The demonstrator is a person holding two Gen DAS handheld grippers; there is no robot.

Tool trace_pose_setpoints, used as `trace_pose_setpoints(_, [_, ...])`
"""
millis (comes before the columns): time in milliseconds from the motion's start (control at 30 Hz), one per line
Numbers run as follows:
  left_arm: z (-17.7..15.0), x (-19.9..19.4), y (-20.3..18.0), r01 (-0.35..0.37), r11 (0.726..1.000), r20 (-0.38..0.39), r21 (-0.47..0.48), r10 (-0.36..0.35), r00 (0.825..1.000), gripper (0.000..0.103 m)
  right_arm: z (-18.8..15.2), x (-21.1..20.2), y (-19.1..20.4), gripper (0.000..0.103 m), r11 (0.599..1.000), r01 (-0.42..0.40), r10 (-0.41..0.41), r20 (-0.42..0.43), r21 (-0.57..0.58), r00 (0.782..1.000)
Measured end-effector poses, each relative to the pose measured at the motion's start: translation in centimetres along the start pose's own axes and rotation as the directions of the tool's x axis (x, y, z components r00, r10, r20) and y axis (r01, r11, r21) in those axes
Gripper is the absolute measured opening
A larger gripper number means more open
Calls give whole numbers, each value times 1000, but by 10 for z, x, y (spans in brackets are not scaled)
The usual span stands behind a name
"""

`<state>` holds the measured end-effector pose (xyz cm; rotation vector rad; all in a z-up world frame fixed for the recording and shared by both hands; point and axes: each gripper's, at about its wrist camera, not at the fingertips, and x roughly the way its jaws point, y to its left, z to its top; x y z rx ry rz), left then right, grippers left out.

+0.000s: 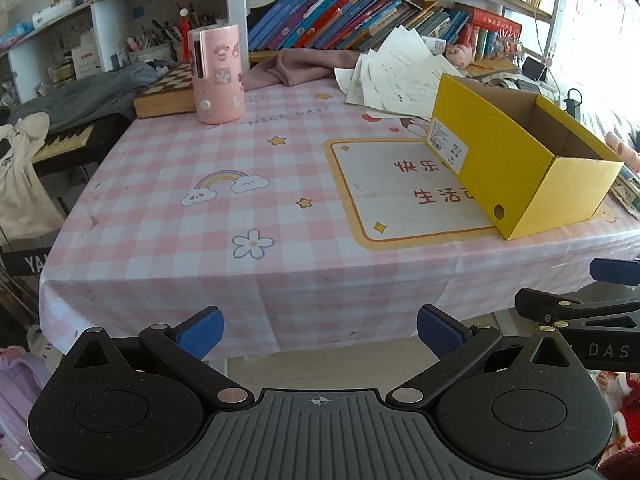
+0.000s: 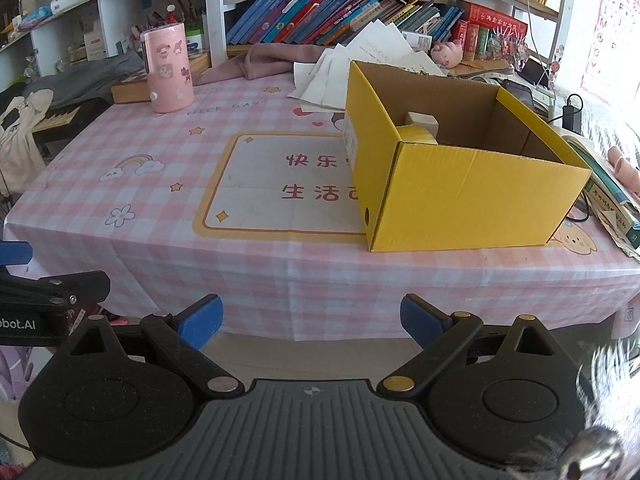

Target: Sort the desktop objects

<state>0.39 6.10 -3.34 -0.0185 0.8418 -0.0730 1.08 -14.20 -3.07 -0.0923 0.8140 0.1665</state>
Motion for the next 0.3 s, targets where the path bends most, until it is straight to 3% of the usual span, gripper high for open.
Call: trace_pose_setpoints(300, [5,0,-3,2,1000,10,8,-2,1000,103,1,4,-5,96,1000,-6,6,-11,15,1000])
